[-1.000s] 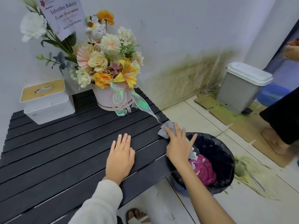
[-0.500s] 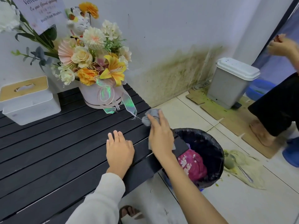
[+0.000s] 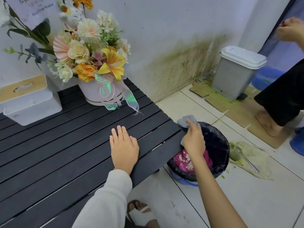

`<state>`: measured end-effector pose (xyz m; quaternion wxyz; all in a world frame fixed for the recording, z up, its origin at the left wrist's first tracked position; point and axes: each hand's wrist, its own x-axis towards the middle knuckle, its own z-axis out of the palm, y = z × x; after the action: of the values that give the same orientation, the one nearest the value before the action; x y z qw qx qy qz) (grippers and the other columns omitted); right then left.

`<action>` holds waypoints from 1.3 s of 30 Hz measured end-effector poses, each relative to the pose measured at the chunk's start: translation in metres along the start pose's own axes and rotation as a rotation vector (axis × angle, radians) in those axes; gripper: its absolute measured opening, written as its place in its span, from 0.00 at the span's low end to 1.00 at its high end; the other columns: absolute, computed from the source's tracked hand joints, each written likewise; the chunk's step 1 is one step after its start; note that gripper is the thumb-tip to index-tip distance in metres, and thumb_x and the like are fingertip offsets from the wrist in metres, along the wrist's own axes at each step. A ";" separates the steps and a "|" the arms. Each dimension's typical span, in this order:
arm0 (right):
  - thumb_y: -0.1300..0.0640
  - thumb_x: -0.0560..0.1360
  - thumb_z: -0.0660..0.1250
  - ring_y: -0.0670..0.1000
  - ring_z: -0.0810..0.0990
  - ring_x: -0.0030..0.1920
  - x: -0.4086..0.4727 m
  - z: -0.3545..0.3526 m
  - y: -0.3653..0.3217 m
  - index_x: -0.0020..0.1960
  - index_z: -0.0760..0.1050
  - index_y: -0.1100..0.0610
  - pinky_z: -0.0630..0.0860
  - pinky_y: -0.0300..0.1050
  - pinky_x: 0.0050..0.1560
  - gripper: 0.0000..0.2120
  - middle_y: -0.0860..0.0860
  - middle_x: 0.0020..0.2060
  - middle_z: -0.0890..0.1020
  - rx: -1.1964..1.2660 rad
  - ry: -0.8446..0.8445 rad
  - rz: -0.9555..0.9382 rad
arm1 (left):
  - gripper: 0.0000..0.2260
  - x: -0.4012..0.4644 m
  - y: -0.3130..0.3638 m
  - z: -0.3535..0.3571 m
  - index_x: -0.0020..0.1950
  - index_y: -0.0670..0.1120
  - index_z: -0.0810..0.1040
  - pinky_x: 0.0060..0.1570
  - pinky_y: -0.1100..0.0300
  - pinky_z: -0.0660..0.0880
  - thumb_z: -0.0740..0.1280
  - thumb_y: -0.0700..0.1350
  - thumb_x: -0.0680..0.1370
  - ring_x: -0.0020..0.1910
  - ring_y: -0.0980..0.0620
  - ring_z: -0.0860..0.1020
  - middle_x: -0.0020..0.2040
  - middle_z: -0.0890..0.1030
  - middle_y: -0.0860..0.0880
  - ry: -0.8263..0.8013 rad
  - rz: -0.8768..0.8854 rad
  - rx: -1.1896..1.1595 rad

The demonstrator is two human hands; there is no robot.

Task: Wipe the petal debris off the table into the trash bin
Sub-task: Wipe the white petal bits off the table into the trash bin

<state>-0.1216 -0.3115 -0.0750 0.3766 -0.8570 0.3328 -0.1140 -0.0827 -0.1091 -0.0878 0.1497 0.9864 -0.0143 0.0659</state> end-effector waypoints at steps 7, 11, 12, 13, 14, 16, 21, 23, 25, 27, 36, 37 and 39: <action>0.56 0.82 0.52 0.52 0.70 0.67 0.016 -0.028 0.014 0.72 0.64 0.52 0.70 0.45 0.64 0.18 0.53 0.70 0.69 0.939 0.168 0.270 | 0.30 0.001 0.002 0.000 0.69 0.34 0.67 0.69 0.43 0.59 0.42 0.49 0.75 0.70 0.35 0.64 0.69 0.69 0.36 0.002 0.001 -0.001; 0.54 0.76 0.65 0.55 0.83 0.44 0.022 -0.032 0.013 0.70 0.63 0.53 0.79 0.41 0.31 0.23 0.56 0.59 0.76 1.287 -0.002 0.330 | 0.31 0.001 0.002 0.001 0.70 0.35 0.66 0.69 0.42 0.58 0.41 0.49 0.74 0.70 0.34 0.62 0.70 0.68 0.36 -0.001 0.030 0.034; 0.59 0.75 0.67 0.53 0.83 0.39 0.023 -0.031 0.013 0.69 0.64 0.56 0.78 0.40 0.28 0.25 0.58 0.58 0.77 1.291 -0.032 0.362 | 0.30 0.001 0.003 0.001 0.70 0.36 0.66 0.69 0.42 0.59 0.41 0.49 0.75 0.70 0.33 0.62 0.70 0.68 0.37 -0.009 0.051 0.051; 0.64 0.74 0.68 0.53 0.83 0.37 0.024 -0.028 0.013 0.68 0.65 0.58 0.78 0.41 0.25 0.24 0.60 0.57 0.77 1.254 -0.051 0.397 | 0.30 0.002 0.003 0.002 0.70 0.36 0.67 0.69 0.42 0.59 0.41 0.49 0.75 0.70 0.33 0.62 0.70 0.68 0.38 -0.017 0.078 0.066; 0.66 0.73 0.67 0.55 0.82 0.37 0.024 -0.026 0.015 0.66 0.65 0.61 0.76 0.40 0.22 0.23 0.63 0.57 0.76 1.215 -0.064 0.422 | 0.31 0.002 0.004 0.002 0.70 0.37 0.66 0.69 0.43 0.58 0.40 0.50 0.75 0.70 0.34 0.62 0.70 0.68 0.39 -0.029 0.103 0.078; 0.65 0.75 0.64 0.56 0.76 0.36 0.026 -0.023 0.018 0.64 0.66 0.62 0.70 0.38 0.20 0.18 0.64 0.53 0.76 1.187 -0.081 0.442 | 0.30 0.004 0.004 0.004 0.70 0.38 0.66 0.70 0.45 0.58 0.40 0.50 0.75 0.71 0.36 0.61 0.71 0.68 0.40 -0.040 0.136 0.087; 0.60 0.81 0.55 0.56 0.73 0.38 0.023 -0.032 0.010 0.56 0.74 0.55 0.72 0.52 0.37 0.10 0.57 0.42 0.77 1.108 -0.036 0.245 | 0.29 0.005 0.004 0.004 0.69 0.38 0.68 0.69 0.45 0.60 0.41 0.49 0.76 0.71 0.36 0.63 0.69 0.70 0.40 -0.028 0.149 0.086; 0.59 0.81 0.54 0.58 0.75 0.46 0.020 -0.039 0.002 0.64 0.71 0.53 0.75 0.60 0.48 0.14 0.57 0.49 0.79 1.066 -0.038 0.183 | 0.30 0.004 0.003 0.004 0.70 0.39 0.67 0.70 0.45 0.59 0.41 0.50 0.76 0.71 0.37 0.62 0.70 0.69 0.41 -0.024 0.145 0.073; 0.53 0.81 0.54 0.56 0.73 0.59 0.013 -0.044 -0.009 0.66 0.69 0.43 0.70 0.59 0.63 0.16 0.55 0.64 0.75 1.023 -0.071 0.063 | 0.29 0.004 0.003 0.004 0.71 0.40 0.66 0.71 0.47 0.57 0.40 0.50 0.76 0.72 0.38 0.60 0.71 0.68 0.42 -0.024 0.134 0.055; 0.45 0.80 0.52 0.52 0.64 0.71 0.001 -0.039 -0.029 0.65 0.64 0.32 0.61 0.57 0.71 0.16 0.49 0.73 0.63 0.808 -0.104 -0.147 | 0.27 0.005 0.004 0.004 0.72 0.40 0.65 0.71 0.47 0.56 0.43 0.48 0.77 0.73 0.39 0.59 0.72 0.66 0.42 -0.028 0.121 0.041; 0.36 0.78 0.45 0.65 0.44 0.75 -0.004 0.082 -0.072 0.74 0.48 0.37 0.43 0.67 0.71 0.25 0.53 0.77 0.44 -0.532 -0.283 -0.532 | 0.28 0.006 0.002 0.003 0.67 0.37 0.70 0.66 0.44 0.63 0.43 0.48 0.75 0.70 0.37 0.65 0.68 0.72 0.40 0.007 0.111 -0.020; 0.38 0.79 0.44 0.65 0.44 0.75 0.004 0.084 -0.075 0.74 0.48 0.38 0.43 0.67 0.71 0.24 0.53 0.77 0.43 -0.529 -0.285 -0.508 | 0.28 0.006 0.002 0.003 0.67 0.37 0.70 0.66 0.43 0.64 0.44 0.47 0.75 0.69 0.37 0.66 0.67 0.72 0.40 0.006 0.118 -0.016; 0.41 0.80 0.43 0.65 0.45 0.75 0.018 0.085 -0.083 0.74 0.47 0.39 0.43 0.67 0.70 0.23 0.53 0.77 0.42 -0.540 -0.288 -0.459 | 0.27 0.006 0.001 0.004 0.67 0.37 0.71 0.65 0.43 0.64 0.44 0.47 0.75 0.69 0.37 0.66 0.67 0.73 0.40 -0.003 0.125 -0.014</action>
<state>-0.0297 -0.2340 -0.0751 0.1446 -0.9849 0.0939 0.0179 -0.0759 -0.1110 -0.0904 0.1520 0.9827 -0.0765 0.0735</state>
